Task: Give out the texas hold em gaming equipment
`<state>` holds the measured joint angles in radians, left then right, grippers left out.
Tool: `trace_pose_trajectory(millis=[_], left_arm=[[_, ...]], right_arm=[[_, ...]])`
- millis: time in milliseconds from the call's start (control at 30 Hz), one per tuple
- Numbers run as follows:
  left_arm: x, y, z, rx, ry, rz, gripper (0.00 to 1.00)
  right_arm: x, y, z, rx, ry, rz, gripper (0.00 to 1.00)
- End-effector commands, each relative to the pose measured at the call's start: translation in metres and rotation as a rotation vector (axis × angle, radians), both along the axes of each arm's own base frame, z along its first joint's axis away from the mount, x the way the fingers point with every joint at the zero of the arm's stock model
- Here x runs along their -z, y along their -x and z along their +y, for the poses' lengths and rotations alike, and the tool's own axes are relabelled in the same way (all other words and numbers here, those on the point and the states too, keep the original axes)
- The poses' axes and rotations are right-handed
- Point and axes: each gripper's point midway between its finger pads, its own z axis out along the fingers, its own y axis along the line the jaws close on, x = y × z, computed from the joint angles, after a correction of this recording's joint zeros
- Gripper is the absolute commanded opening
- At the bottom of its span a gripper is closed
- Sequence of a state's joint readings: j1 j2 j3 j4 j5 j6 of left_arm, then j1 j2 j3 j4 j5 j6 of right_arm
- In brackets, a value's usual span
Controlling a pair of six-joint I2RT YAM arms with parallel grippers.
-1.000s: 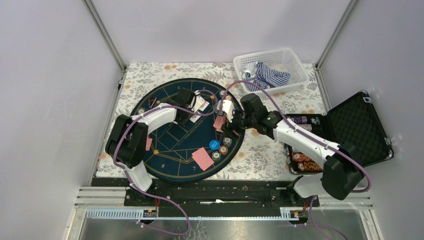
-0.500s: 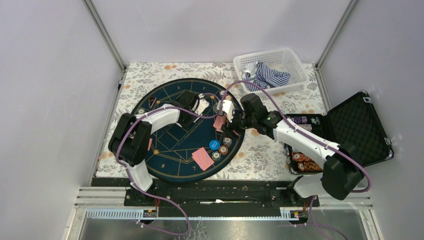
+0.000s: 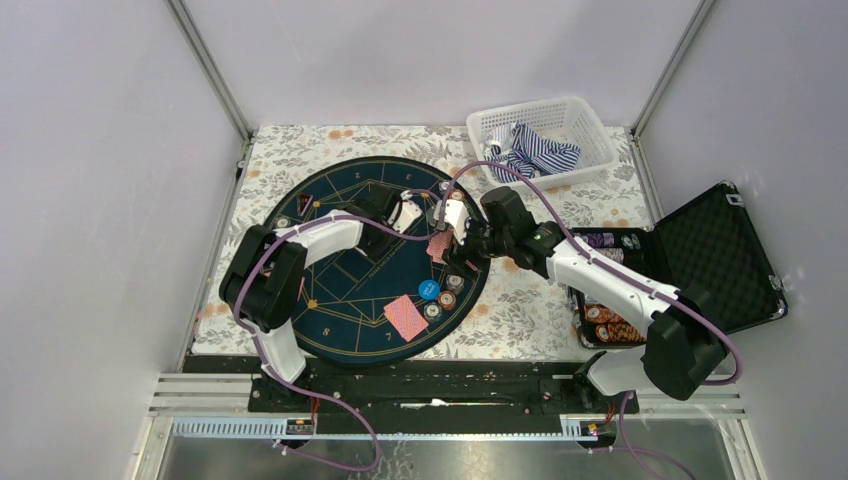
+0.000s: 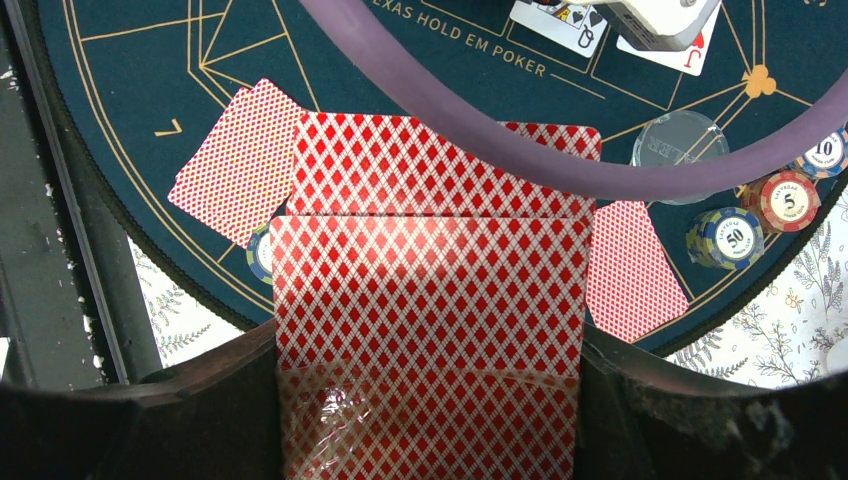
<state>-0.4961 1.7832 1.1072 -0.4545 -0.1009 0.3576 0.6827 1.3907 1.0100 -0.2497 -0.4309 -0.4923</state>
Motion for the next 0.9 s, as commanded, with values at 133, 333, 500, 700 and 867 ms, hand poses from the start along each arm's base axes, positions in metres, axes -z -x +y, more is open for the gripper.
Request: trace_pose_trajectory(millis=[133, 333, 500, 700, 867], left_arm=[[-0.001, 0.006, -0.018, 0.028, 0.080, 0.043, 0.21], [-0.018, 0.013, -0.025, 0.033, 0.128, 0.073, 0.39], [-0.043, 0.016, -0.027, 0.004, 0.215, 0.100, 0.43], [-0.096, -0.006, -0.014, -0.107, 0.510, 0.088, 0.45], [-0.178, -0.001, -0.026, -0.045, 0.868, -0.029, 0.54]], right_arm=[[-0.022, -0.002, 0.012, -0.029, -0.060, -0.060, 0.00], [-0.024, -0.002, 0.012, -0.029, -0.062, -0.064, 0.00], [-0.025, -0.002, 0.012, -0.030, -0.066, -0.065, 0.00], [-0.029, -0.002, 0.013, -0.034, -0.075, -0.070, 0.00], [-0.027, -0.002, 0.012, -0.033, -0.071, -0.070, 0.00]])
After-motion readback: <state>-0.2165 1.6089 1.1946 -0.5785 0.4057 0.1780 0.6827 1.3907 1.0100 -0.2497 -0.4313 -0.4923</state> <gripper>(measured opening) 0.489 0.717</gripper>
